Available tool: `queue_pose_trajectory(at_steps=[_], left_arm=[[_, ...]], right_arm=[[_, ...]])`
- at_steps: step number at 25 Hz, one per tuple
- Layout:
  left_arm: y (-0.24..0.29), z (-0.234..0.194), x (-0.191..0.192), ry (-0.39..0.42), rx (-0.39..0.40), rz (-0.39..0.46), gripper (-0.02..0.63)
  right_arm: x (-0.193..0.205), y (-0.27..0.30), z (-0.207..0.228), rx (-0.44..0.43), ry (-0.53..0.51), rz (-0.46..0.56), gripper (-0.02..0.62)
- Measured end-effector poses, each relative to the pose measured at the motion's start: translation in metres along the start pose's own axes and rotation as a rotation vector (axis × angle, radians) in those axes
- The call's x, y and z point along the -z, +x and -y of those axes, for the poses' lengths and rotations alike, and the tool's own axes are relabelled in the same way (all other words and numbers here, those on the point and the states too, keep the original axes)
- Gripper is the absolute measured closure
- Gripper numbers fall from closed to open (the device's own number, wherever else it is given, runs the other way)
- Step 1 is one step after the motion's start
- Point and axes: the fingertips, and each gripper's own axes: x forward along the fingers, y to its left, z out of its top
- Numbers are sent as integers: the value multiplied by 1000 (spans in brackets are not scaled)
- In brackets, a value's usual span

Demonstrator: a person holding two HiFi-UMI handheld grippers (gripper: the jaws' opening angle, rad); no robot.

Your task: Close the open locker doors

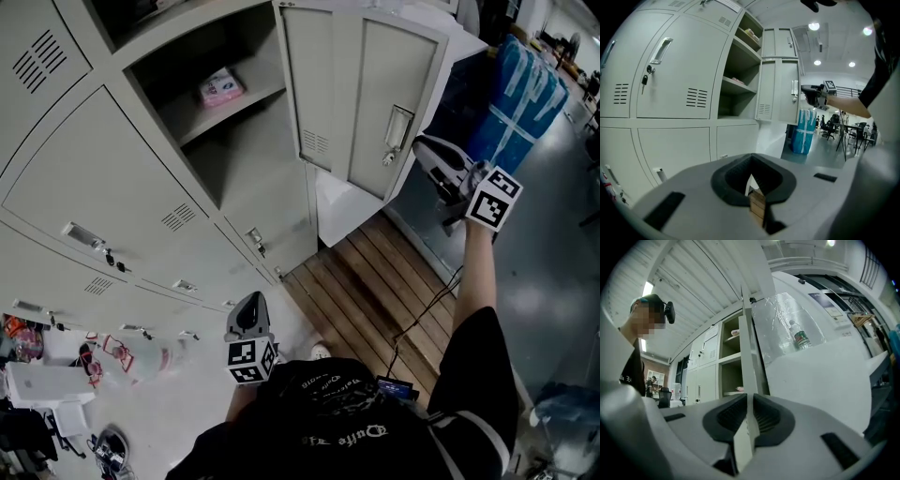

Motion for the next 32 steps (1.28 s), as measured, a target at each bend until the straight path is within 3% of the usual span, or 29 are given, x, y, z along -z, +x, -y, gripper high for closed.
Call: queue_pose_trajectory(at_steps=[18, 23, 32], left_arm=[[-5, -5, 1, 12, 26, 4, 600], [-10, -11, 5, 6, 32, 2, 600], [-21, -28, 12, 0, 36, -2, 600]], right_arm=[[12, 13, -72, 60, -166, 14, 561], [16, 22, -97, 53, -167, 24, 573], [21, 39, -129, 120, -154, 74, 581]])
